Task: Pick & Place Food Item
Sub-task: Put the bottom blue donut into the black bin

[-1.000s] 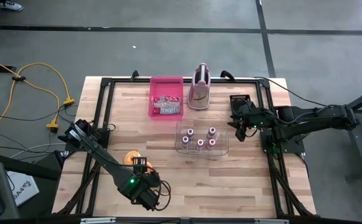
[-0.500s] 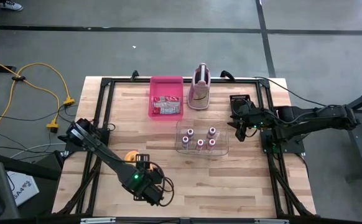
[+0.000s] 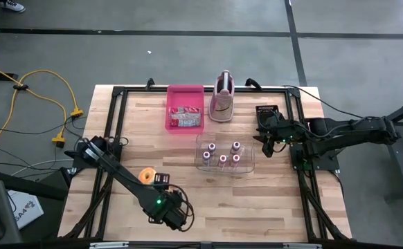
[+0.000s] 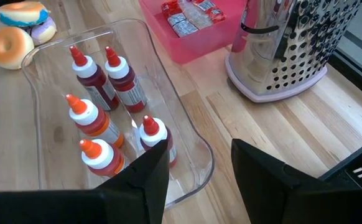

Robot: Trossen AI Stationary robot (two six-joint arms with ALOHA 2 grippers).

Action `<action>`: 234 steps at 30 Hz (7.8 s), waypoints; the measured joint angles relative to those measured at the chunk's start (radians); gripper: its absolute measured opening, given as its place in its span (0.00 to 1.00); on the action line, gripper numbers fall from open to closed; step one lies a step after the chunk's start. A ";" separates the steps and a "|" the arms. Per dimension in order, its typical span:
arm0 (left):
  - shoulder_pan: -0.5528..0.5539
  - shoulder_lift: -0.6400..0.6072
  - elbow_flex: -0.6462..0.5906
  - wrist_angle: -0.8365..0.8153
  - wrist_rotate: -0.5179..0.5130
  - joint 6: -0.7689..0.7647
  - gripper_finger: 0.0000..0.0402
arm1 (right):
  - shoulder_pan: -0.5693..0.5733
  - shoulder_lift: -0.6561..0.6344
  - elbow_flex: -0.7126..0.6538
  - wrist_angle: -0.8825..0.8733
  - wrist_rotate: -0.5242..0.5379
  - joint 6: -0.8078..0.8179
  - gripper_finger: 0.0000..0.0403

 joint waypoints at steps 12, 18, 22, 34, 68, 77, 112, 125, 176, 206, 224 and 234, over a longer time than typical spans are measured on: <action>-0.018 0.074 -0.002 0.004 0.061 0.023 0.58 | 0.000 0.000 0.000 0.000 0.000 0.000 0.40; -0.023 0.109 -0.002 0.004 0.061 0.054 0.58 | 0.000 0.000 0.000 0.000 0.000 0.000 0.40; -0.023 0.117 -0.006 0.003 0.056 0.071 0.58 | 0.000 0.000 0.000 0.000 0.000 0.000 0.40; -0.019 0.120 -0.072 0.039 0.040 0.071 0.58 | 0.000 0.000 0.000 0.007 0.000 0.000 0.40; -0.018 0.120 -0.124 0.079 0.040 0.070 0.31 | 0.000 0.000 0.000 0.008 0.000 0.000 0.40; -0.005 0.074 -0.115 0.065 0.049 0.059 0.30 | 0.000 0.000 0.000 0.008 0.000 0.000 0.40; 0.361 -0.174 -0.114 1.106 0.379 0.489 0.30 | 0.000 0.000 0.000 0.016 0.000 0.000 0.40; 0.645 -0.166 -0.168 1.275 1.011 0.644 0.30 | 0.000 0.000 0.000 0.015 0.000 0.000 0.40; 0.606 -0.129 -0.168 1.628 1.033 0.673 0.30 | 0.004 0.059 0.000 0.229 -0.294 0.187 0.40; 0.601 -0.129 -0.168 1.713 1.031 0.650 0.30 | 0.193 0.112 0.000 0.535 -0.619 -0.116 0.40; 0.601 -0.129 -0.168 1.713 1.029 0.650 0.30 | 0.192 0.112 0.000 0.627 -0.602 -0.225 0.63; 0.601 -0.129 -0.168 1.759 1.028 0.642 0.30 | 0.231 0.113 0.000 0.695 -0.577 -0.258 0.63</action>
